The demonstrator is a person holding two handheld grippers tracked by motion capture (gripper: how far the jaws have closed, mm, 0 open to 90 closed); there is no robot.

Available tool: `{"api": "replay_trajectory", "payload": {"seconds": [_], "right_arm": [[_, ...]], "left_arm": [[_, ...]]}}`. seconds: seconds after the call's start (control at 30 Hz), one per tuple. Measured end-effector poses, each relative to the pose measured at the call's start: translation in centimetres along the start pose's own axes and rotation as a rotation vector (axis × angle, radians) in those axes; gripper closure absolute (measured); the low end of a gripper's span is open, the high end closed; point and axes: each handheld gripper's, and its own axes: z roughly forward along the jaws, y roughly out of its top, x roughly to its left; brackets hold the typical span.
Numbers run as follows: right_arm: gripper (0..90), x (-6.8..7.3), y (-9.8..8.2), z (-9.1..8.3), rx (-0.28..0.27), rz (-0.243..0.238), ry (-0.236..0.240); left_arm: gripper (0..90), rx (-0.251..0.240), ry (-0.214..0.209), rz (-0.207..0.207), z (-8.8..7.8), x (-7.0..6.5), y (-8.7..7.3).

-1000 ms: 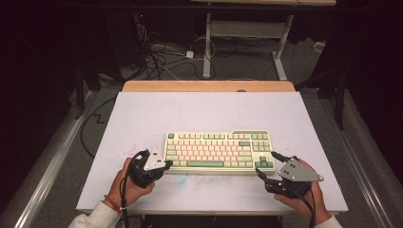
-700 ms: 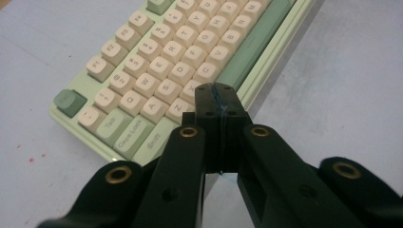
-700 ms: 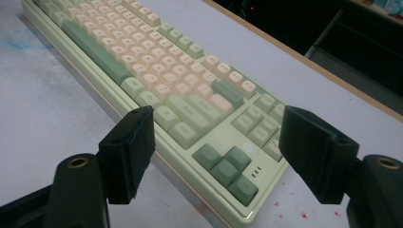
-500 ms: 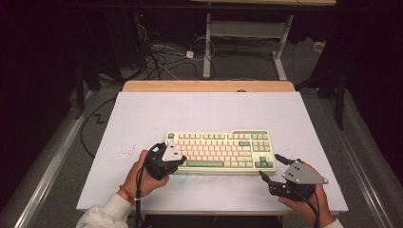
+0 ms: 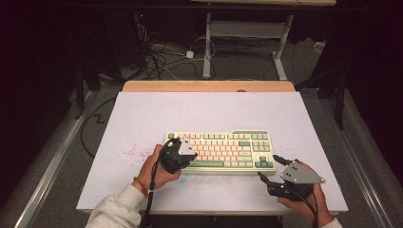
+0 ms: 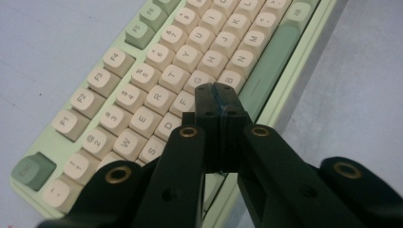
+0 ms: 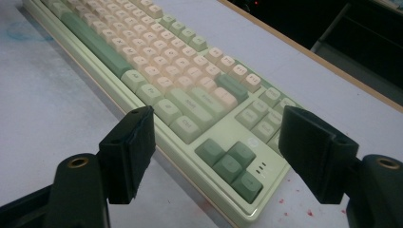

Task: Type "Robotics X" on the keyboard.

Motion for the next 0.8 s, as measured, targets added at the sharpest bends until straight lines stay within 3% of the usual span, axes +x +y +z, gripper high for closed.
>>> {"api": "replay_trajectory", "payload": {"seconds": [0.4, 0.57, 0.67, 0.8], "right_arm": [[30.4, 0.0, -0.1, -0.1, -0.013, 0.006, -0.012], [30.2, 0.1, -0.1, 0.1, 0.002, 0.003, -0.004], [30.2, 0.2, -0.1, 0.1, 0.008, -0.008, 0.007], [30.1, 0.1, -0.1, 0.2, 0.005, 0.007, 0.017]], "left_arm": [[87.1, 0.03, 0.008, -0.004, 1.1, 0.5, 0.2], [87.1, 0.075, 0.0, 0.006, 2.1, 0.5, -0.1], [87.1, 0.053, -0.008, -0.017, 2.2, 0.8, -0.4], [87.0, 0.018, 0.003, -0.017, 1.3, 1.0, -0.4]]}}
